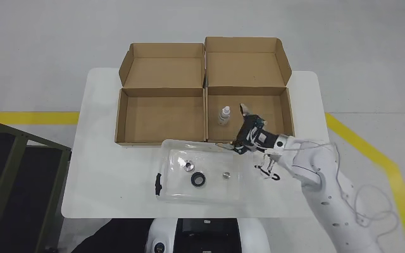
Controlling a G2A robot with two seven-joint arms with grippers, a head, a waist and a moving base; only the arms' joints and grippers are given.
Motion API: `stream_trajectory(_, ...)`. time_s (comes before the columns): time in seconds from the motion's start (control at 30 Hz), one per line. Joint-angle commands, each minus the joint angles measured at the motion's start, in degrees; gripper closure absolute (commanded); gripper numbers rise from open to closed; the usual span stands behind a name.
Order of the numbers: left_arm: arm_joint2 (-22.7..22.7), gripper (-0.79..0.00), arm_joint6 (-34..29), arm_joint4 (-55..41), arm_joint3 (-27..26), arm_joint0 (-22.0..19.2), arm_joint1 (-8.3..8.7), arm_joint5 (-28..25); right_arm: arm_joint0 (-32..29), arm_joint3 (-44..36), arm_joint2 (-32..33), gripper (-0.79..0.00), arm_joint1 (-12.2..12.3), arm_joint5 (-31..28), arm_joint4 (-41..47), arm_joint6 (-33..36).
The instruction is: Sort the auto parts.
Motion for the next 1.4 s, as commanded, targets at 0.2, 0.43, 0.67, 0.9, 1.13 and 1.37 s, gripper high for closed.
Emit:
stream_trajectory(0.2,0.0,-0.785,0.0,0.0,0.0,0.0,0.0,0.0,-5.79,-5.78,1.08,-0.785,1.17,-5.58,-2.32,4.03)
stream_trajectory(0.43,0.0,-0.785,0.0,0.0,0.0,0.0,0.0,0.0,-9.71,-9.04,1.0,-0.785,2.05,-8.95,-5.26,7.68)
stream_trajectory(0.67,0.0,-0.785,0.0,0.0,0.0,0.0,0.0,0.0,-11.15,-9.3,-1.45,-0.77,2.43,-9.33,-8.08,11.96)
stream_trajectory(0.9,0.0,-0.785,0.0,0.0,0.0,0.0,0.0,0.0,-9.69,-6.68,-4.14,-0.785,2.45,-8.94,-7.48,15.6)
stream_trajectory(1.13,0.0,-0.785,0.0,0.0,0.0,0.0,0.0,0.0,-8.61,-6.32,-5.42,-0.785,2.54,-7.14,-8.34,18.21)
stream_trajectory(1.37,0.0,-0.785,0.0,0.0,0.0,0.0,0.0,0.0,-8.3,-7.3,-6.51,-0.714,2.74,-5.82,-10.72,21.15)
